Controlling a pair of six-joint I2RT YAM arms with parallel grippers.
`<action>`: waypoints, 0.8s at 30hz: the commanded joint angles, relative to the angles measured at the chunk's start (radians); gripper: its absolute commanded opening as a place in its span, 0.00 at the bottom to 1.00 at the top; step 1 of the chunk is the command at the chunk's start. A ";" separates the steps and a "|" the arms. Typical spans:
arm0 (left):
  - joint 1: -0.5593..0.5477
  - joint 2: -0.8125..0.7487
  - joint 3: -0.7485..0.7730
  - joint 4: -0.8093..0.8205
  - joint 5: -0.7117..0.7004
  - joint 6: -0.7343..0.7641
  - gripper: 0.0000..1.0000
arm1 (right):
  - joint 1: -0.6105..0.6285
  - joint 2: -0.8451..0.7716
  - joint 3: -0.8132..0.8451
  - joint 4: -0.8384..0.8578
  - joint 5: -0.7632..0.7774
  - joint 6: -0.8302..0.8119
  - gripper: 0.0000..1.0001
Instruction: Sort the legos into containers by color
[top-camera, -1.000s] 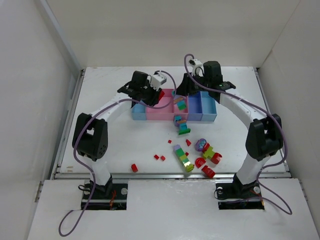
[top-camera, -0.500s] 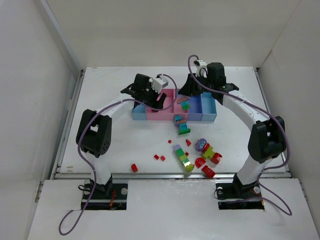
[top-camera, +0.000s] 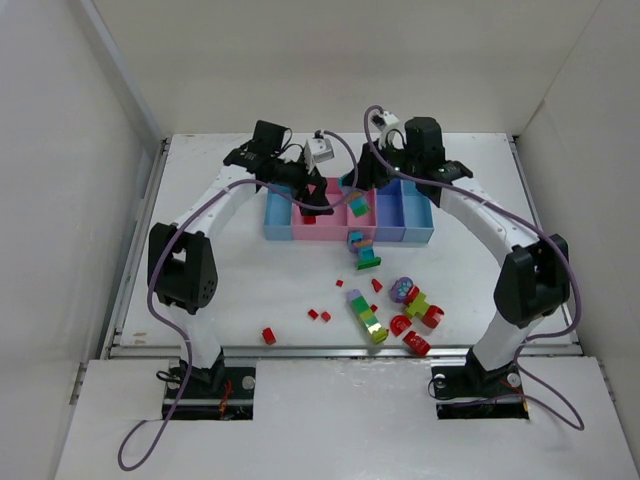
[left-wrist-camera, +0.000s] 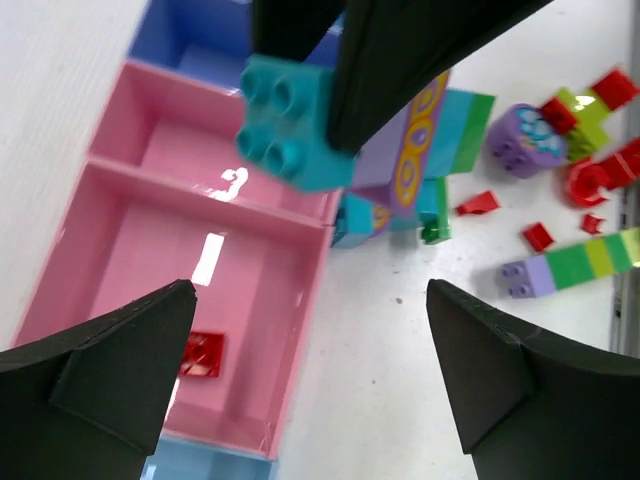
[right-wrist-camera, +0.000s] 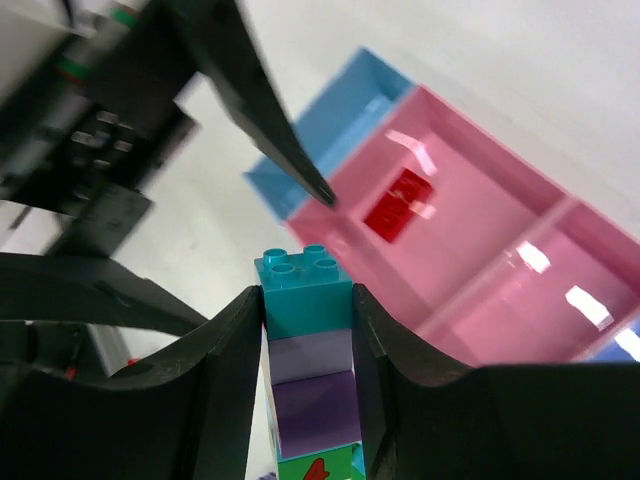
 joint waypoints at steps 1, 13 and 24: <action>-0.003 -0.047 0.043 -0.080 0.194 0.060 1.00 | 0.019 -0.013 0.082 0.045 -0.113 -0.034 0.00; -0.003 -0.038 0.066 -0.018 0.333 -0.054 0.96 | 0.067 -0.044 0.064 0.064 -0.099 -0.066 0.00; 0.027 -0.038 0.109 -0.167 0.347 0.095 0.65 | 0.079 -0.092 -0.007 -0.023 -0.098 -0.227 0.00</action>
